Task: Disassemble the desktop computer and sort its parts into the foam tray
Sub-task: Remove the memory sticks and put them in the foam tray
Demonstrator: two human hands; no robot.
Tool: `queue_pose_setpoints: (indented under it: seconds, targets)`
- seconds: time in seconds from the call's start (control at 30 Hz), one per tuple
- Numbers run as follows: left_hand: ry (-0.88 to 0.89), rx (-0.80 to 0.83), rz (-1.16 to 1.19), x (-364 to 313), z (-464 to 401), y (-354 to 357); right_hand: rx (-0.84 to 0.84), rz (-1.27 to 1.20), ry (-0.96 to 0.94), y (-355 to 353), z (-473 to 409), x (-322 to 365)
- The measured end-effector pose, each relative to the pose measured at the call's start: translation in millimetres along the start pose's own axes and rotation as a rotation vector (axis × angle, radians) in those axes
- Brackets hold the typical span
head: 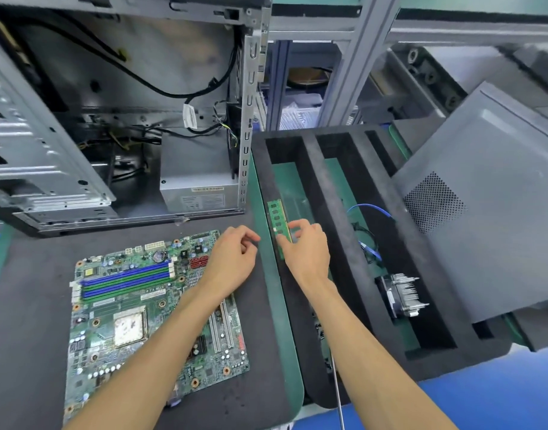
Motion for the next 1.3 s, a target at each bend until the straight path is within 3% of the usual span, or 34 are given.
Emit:
queue_pose_setpoints:
  seconds: [0.23, 0.33, 0.53, 0.8, 0.93, 1.13, 1.3]
  targets:
    - [0.003, -0.017, 0.060, 5, 5, -11, -0.075, 0.022, -0.058, -10, 12, 10]
    - [0.015, -0.050, 0.081, 7, 8, -25, -0.127, -0.112, -0.146, -18, 21, 30]
    - [-0.009, -0.144, 0.158, 24, 32, -74, -0.018, -0.244, -0.400, -2, 53, 101]
    - [-0.080, -0.305, 0.114, 80, 95, -146, 0.337, -0.023, -0.513, 64, 122, 152]
    - [-0.104, -0.385, 0.078, 110, 137, -171, 0.423, 0.088, -0.549, 93, 155, 149]
    - [-0.055, -0.326, -0.172, 146, 180, -156, 0.384, 0.290, -0.665, 126, 185, 136]
    - [-0.001, -0.370, -0.255, 147, 187, -143, 0.321, 0.281, -0.699, 123, 186, 134]
Point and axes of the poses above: each hand's wrist, its own z-axis away from the middle knuckle, its own y-axis out of the palm, x = y × z, the point moved 10 cm from there along -z, towards the middle knuckle, and after that the axes turned 2 degrees about z, right-handed, at the moved point
